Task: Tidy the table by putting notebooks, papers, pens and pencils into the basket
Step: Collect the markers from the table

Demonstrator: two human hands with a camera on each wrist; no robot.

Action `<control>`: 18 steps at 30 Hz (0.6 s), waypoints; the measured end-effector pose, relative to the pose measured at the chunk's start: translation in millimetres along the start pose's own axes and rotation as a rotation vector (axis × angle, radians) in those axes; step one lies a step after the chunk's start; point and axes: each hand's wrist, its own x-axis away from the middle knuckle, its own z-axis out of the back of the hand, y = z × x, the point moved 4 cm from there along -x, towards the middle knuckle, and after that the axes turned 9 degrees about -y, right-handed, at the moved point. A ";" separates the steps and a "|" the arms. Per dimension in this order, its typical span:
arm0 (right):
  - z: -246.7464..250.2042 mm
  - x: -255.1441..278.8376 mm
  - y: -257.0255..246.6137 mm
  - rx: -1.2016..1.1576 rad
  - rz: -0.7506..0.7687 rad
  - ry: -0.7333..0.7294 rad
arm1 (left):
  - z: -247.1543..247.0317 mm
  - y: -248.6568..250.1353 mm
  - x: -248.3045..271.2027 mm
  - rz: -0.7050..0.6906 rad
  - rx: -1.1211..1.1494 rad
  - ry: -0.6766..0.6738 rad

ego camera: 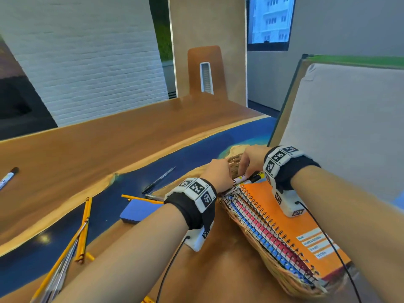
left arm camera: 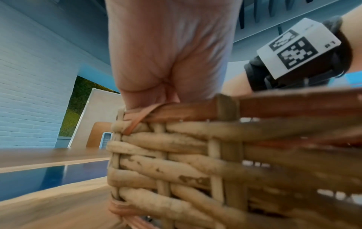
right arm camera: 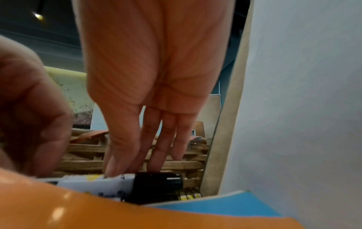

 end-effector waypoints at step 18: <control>3.2 -13.2 -157.0 0.064 0.303 0.061 | 95.6 -135.4 103.3 0.156 0.073 0.352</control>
